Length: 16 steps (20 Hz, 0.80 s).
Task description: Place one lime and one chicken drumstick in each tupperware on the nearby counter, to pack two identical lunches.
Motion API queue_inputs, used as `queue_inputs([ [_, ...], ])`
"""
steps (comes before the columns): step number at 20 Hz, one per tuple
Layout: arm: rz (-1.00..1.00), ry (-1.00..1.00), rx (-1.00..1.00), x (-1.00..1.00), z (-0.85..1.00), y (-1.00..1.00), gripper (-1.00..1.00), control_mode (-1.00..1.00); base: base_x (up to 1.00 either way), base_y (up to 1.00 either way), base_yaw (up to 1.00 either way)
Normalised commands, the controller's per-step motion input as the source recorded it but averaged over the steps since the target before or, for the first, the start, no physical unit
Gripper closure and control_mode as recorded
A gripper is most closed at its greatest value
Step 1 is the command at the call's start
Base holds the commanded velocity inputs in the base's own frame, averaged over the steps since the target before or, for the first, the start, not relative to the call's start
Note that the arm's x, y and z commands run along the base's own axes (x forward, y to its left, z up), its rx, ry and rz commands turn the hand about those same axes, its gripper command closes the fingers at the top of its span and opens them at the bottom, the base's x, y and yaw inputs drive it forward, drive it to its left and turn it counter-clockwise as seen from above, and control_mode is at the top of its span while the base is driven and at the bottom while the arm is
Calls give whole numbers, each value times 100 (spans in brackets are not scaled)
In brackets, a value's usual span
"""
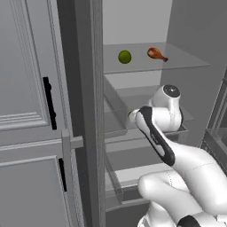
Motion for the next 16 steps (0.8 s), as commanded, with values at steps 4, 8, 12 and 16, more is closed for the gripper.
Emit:
queue_inputs([
  [4, 0, 5, 0, 51, -12, 1, -100, -100, 0, 0, 0],
  [8, 0, 0, 0, 39, -22, 0, -100, -100, 0, 0, 0],
  [12, 0, 0, 0, 34, -27, 0, -100, -100, 0, 0, 0],
  [16, 0, 0, 0, 40, -23, 0, -100, -100, 0, 0, 0],
])
